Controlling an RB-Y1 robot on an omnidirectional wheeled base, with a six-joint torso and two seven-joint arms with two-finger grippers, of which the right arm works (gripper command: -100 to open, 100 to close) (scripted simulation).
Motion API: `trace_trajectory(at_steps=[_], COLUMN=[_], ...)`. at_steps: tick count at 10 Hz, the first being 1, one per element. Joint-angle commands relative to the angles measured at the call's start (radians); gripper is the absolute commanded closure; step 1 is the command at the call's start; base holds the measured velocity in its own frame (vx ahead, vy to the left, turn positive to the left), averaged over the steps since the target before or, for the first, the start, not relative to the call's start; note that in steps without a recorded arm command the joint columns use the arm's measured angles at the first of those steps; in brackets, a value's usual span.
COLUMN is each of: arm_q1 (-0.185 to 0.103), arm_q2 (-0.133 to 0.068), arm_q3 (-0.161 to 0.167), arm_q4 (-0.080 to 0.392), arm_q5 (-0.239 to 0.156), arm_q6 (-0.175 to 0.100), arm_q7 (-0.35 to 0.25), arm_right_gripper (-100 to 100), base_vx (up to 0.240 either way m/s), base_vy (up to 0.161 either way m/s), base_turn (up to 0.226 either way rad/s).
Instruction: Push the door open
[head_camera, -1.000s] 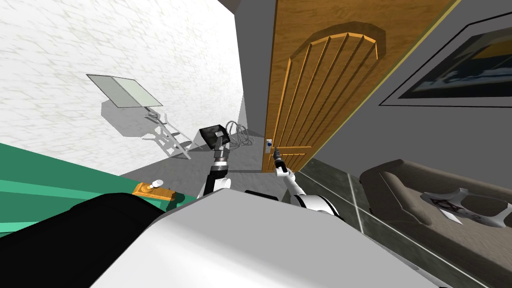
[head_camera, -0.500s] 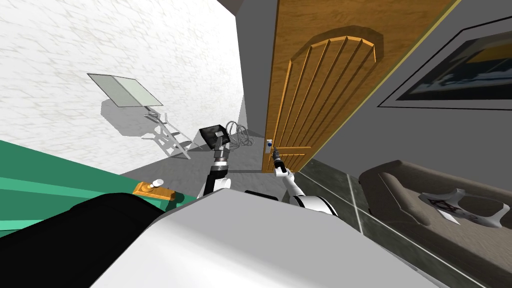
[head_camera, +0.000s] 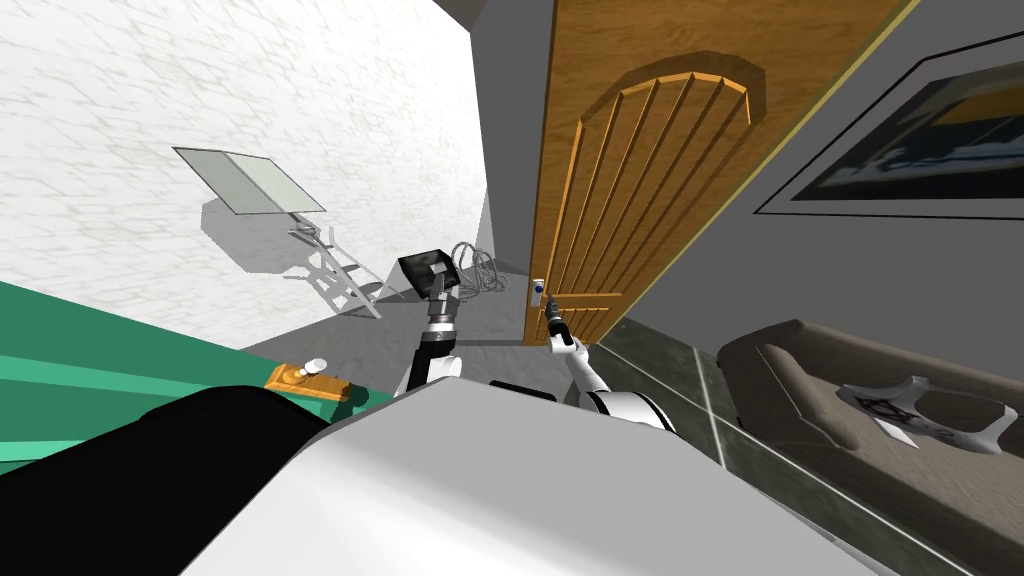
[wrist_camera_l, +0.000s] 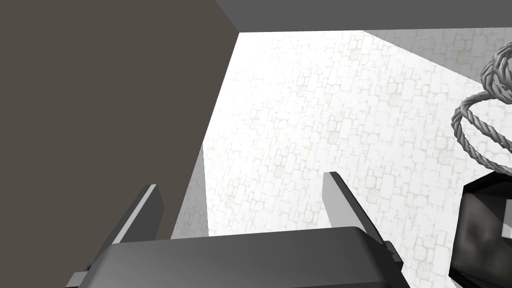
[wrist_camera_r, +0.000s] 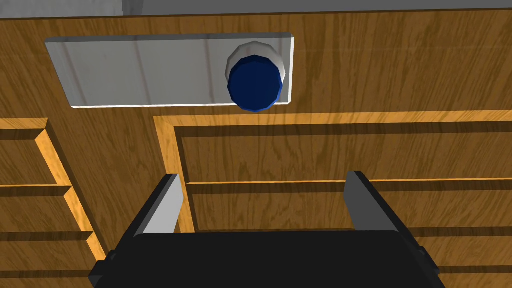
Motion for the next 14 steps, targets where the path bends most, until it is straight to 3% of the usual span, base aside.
trace_trajectory(at_steps=[1,3,4,6,7,8,10,11,12,14], arm_q1=[0.002,0.004,0.006,0.010,0.012,0.004,0.001,0.001,-0.001,-0.004], arm_q2=[-0.036,-0.062,-0.065,-0.037,-0.006,-0.015,-0.055,-0.055,-0.070,-0.061], arm_q3=[0.018,0.045,0.066,0.103,0.119,0.101,0.098,0.098,0.094,0.090], arm_q4=[-0.003,-0.008,-0.011,-0.017,-0.020,-0.006,-0.001,-0.001,0.001,0.002], arm_q5=[-0.005,-0.013,-0.019,-0.029,-0.034,-0.031,-0.033,-0.033,-0.034,-0.035], arm_q6=[0.001,0.003,0.004,0.006,0.007,0.003,0.000,0.000,0.001,0.003], arm_q7=[-0.003,-0.008,-0.012,-0.018,-0.021,-0.006,-0.003,-0.003,-0.001,0.001], arm_right_gripper=[-100,-100,-100,-100,-100,-100,-100,-100,-100,-100], base_vx=[0.009,0.018,0.015,-0.002,-0.010,0.000,0.114,0.118,0.169,0.215], base_vy=[0.004,0.016,0.031,0.035,-0.008,0.000,0.052,0.058,0.077,0.106], base_turn=[-0.090,-0.106,-0.158,-0.111,-0.029,0.000,0.019,0.001,0.033,0.027])
